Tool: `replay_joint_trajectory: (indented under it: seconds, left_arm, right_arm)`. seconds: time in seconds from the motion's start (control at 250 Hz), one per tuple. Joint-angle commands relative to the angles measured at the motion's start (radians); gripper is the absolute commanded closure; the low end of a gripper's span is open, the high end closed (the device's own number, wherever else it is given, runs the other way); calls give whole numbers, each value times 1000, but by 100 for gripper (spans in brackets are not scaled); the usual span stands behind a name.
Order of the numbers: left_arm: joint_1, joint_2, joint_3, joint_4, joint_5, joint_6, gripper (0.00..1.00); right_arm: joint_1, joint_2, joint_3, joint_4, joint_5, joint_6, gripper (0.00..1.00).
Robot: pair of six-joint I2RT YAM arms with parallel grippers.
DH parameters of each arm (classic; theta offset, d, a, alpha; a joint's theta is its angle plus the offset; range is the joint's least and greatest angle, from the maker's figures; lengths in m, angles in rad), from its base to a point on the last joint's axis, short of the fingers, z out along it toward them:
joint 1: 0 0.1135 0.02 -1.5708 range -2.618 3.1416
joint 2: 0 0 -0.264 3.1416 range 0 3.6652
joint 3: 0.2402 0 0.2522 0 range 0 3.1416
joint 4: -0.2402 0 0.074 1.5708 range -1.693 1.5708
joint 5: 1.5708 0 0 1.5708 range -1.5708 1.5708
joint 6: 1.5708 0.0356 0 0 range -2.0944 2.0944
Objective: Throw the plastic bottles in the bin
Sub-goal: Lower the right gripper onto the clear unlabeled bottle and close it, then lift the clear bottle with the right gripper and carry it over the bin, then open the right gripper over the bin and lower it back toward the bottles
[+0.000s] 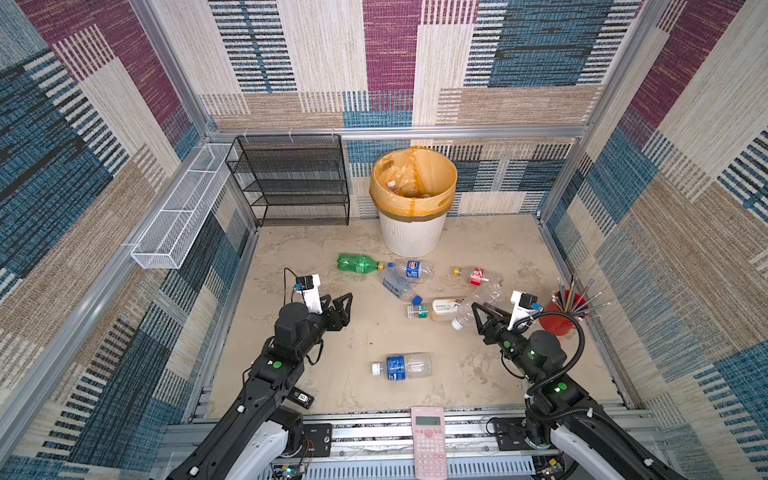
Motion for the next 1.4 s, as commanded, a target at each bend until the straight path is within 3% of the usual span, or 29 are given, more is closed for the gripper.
replay_joint_trajectory:
  seconds: [0.0,0.272,0.44,0.652,0.884,1.024,1.108,1.18,1.228,1.292,1.396]
  left_arm:
    - [0,5,21,-6,-8,-8,27]
    - [0,10,25,-4,-20,-17,27]
    - [1,18,23,17,-16,-35,27]
    - [1,5,22,21,-19,-46,27]
    - [1,-45,25,-1,-38,-44,27]
    - [0,-80,30,-13,-55,-40,27]
    - [0,-93,38,-21,-61,-38,27]
    - [1,-101,52,-33,-60,-32,27]
    - [0,-107,61,-43,-59,-26,27]
    - [1,-116,71,-60,-59,-15,26]
    - [1,-129,81,-74,-66,0,25]
  right_arm:
    - [0,39,-47,399,16,-170,51]
    - [-1,179,-112,844,-21,-349,45]
    - [-1,299,-65,1026,-45,-430,43]
    - [-6,505,91,1181,-88,-499,43]
    - [-17,775,417,1221,-125,-507,43]
    - [-31,960,748,1056,-120,-504,43]
    - [-51,1096,1043,795,-81,-476,43]
    - [-77,1227,1430,334,-85,-414,28]
    - [-76,1289,1622,141,-70,-418,15]
    - [-73,1278,1690,98,-78,-412,0]
    - [-69,1201,1722,37,-38,-429,0]
